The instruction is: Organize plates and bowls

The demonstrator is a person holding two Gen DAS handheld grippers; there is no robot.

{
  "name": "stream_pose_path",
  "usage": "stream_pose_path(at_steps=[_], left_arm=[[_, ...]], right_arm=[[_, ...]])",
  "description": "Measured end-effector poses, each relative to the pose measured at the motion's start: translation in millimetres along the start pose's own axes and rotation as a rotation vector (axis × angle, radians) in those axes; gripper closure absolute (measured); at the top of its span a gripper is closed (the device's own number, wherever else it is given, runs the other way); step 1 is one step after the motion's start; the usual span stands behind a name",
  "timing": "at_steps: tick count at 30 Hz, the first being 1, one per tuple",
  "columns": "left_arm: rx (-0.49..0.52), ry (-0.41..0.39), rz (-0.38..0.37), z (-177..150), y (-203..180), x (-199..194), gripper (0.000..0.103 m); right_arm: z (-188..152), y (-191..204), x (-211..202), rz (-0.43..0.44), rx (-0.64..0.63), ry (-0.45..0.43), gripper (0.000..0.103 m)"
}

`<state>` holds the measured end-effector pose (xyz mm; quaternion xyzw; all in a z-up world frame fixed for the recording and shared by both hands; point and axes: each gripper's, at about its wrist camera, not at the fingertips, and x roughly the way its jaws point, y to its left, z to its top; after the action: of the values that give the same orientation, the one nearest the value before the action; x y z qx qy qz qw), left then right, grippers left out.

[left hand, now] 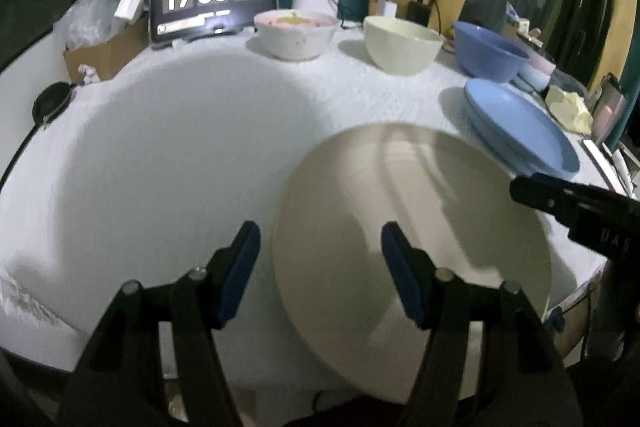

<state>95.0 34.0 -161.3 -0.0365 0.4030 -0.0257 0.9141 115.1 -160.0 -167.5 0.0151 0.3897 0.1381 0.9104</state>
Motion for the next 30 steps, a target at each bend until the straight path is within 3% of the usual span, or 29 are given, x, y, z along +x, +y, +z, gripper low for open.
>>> stream_pose_path(at_steps=[5, 12, 15, 19, 21, 30], left_arm=[[0.003, 0.034, -0.004, -11, 1, 7, 0.039], [0.015, 0.01, -0.01, -15, 1, 7, 0.04], [0.02, 0.007, -0.025, -15, -1, 6, 0.049], [0.025, 0.004, -0.033, -16, -2, 4, 0.053], [0.015, 0.004, -0.034, -15, 1, 4, 0.059], [0.004, -0.007, -0.034, -13, 0, -1, 0.061]], right_arm=[[-4, 0, 9, 0.012, -0.002, 0.027, 0.059], [-8, 0, 17, 0.017, 0.005, 0.039, 0.064], [-8, -1, 19, 0.019, 0.01, 0.045, 0.07], [-10, -1, 23, 0.032, 0.011, 0.054, 0.081], [-10, -1, 23, 0.025, 0.008, 0.048, 0.082], [-10, -1, 20, 0.021, 0.009, 0.025, 0.083]])
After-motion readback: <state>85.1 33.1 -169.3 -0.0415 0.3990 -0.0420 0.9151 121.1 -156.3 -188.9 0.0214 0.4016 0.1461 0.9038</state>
